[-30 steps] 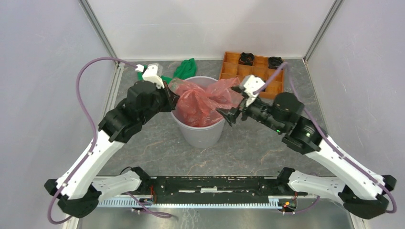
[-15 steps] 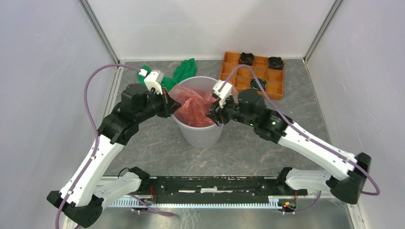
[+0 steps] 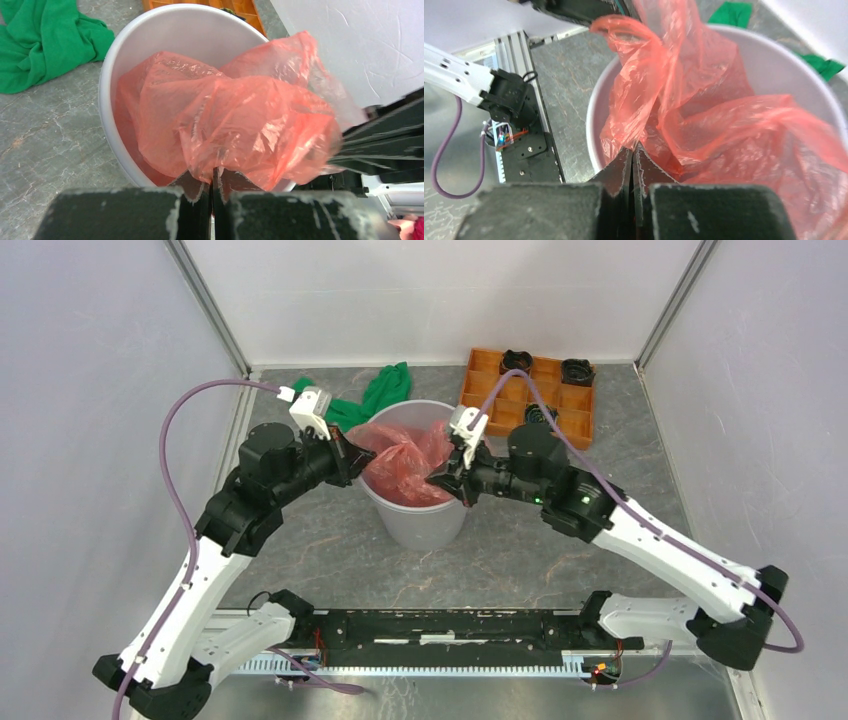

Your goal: Put the trash bags into the trash bin

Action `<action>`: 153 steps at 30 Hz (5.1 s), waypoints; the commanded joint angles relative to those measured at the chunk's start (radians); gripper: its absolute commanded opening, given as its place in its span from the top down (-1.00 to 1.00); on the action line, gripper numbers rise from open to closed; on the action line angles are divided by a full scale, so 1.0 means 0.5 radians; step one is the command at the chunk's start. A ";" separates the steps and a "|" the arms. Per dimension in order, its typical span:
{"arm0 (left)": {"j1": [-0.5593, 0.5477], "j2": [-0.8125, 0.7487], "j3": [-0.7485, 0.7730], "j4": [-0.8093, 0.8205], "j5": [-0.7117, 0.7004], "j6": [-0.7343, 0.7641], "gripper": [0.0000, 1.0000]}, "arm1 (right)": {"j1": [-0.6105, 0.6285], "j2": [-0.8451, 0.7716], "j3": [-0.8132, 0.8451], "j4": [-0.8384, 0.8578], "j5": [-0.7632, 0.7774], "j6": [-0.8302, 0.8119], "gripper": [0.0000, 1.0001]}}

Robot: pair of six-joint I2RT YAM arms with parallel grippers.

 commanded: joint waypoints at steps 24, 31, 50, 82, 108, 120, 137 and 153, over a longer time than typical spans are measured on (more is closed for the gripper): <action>0.008 -0.279 -0.082 -0.143 0.146 0.004 0.96 | 0.003 -0.450 0.180 0.024 0.626 -0.560 -0.96; 0.007 -0.273 -0.153 -0.089 0.263 0.005 0.96 | 0.003 -0.129 0.259 0.018 -0.244 -1.053 -0.93; 0.008 -0.304 -0.155 -0.131 0.026 0.085 0.96 | 0.027 0.244 0.317 0.351 -0.036 -0.639 -0.35; 0.008 -0.084 -0.092 -0.428 -0.819 -0.400 0.38 | -0.283 1.049 1.113 0.157 0.343 -1.164 0.97; 0.008 -0.066 -0.358 -0.277 -0.909 -0.501 0.46 | -0.483 1.471 1.268 0.346 0.192 -0.758 0.56; 0.009 -0.059 -0.584 -0.118 -0.706 -0.542 0.56 | -0.501 1.468 1.530 -0.072 0.486 -0.590 -0.21; 0.008 -0.194 -0.702 -0.042 -0.515 -0.461 0.59 | -0.517 0.542 0.716 -0.195 0.594 -0.542 -0.93; 0.008 -0.233 -0.771 0.008 -0.359 -0.467 0.64 | -0.642 0.710 0.680 0.009 0.356 -0.263 0.24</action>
